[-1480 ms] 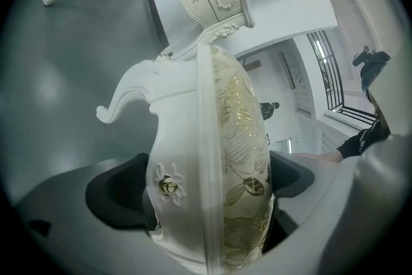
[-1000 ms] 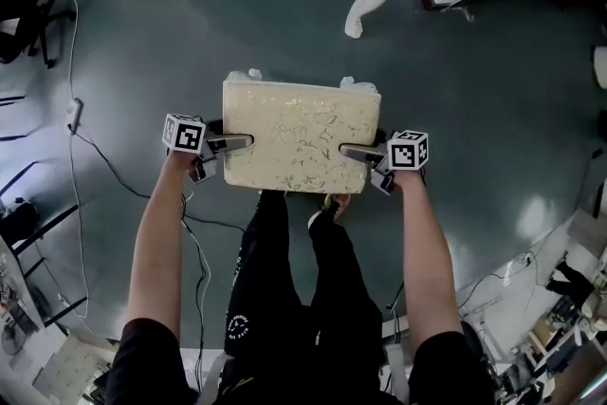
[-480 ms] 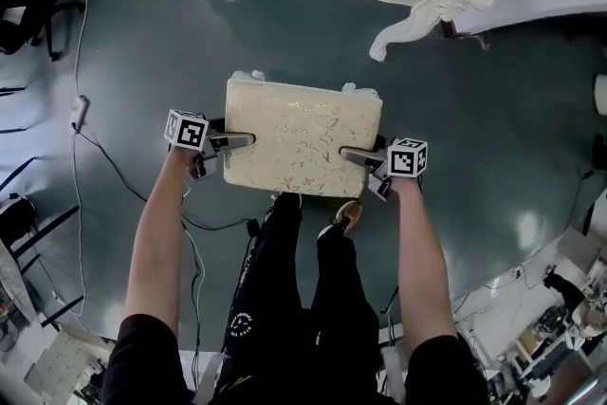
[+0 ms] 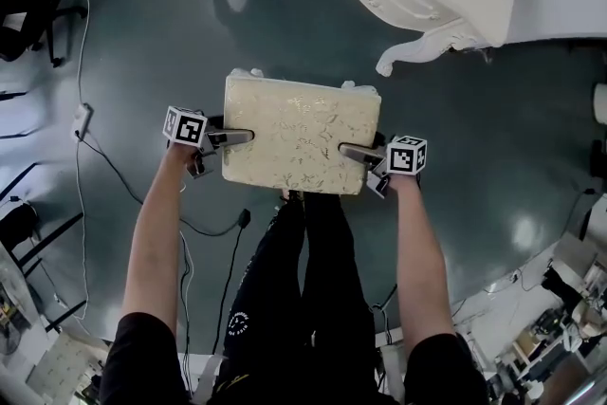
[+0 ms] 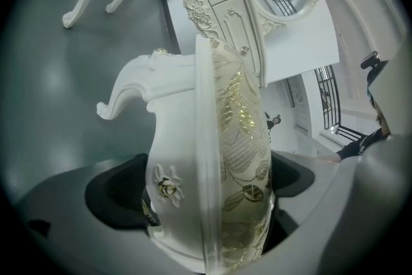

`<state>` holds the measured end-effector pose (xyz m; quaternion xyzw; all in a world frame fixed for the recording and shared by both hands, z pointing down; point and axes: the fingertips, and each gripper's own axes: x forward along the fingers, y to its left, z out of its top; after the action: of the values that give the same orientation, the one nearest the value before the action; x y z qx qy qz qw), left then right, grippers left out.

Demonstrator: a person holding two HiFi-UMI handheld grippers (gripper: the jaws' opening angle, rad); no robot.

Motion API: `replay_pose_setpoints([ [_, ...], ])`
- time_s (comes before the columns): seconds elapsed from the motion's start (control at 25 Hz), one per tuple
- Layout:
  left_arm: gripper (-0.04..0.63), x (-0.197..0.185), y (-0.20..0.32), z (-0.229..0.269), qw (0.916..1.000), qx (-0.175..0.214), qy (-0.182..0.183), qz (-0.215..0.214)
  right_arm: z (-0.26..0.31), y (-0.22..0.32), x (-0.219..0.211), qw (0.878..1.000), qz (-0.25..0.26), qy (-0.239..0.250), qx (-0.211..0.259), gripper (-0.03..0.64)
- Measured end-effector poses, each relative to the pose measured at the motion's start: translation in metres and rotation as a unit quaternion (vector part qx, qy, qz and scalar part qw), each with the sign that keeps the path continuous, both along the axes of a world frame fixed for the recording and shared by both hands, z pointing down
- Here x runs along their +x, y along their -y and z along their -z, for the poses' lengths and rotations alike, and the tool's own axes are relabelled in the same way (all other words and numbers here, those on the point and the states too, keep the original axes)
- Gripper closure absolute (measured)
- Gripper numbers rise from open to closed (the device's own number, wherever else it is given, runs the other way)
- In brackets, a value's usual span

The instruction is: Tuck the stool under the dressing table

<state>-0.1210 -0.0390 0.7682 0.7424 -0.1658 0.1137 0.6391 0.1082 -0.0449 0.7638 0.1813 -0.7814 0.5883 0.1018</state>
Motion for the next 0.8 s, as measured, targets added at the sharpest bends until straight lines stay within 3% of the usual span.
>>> replay_pose_setpoints([
  [0.48,0.040,-0.001,0.002,0.012,0.9998,0.007,0.020,-0.004,0.008,0.002,-0.001,1.000,0.007,0.013,0.005,0.014],
  [0.8,0.040,-0.001,0.090,-0.009,0.9996,-0.002,0.027,0.008,-0.019,0.092,-0.002,1.000,0.009,0.022,-0.004,0.014],
])
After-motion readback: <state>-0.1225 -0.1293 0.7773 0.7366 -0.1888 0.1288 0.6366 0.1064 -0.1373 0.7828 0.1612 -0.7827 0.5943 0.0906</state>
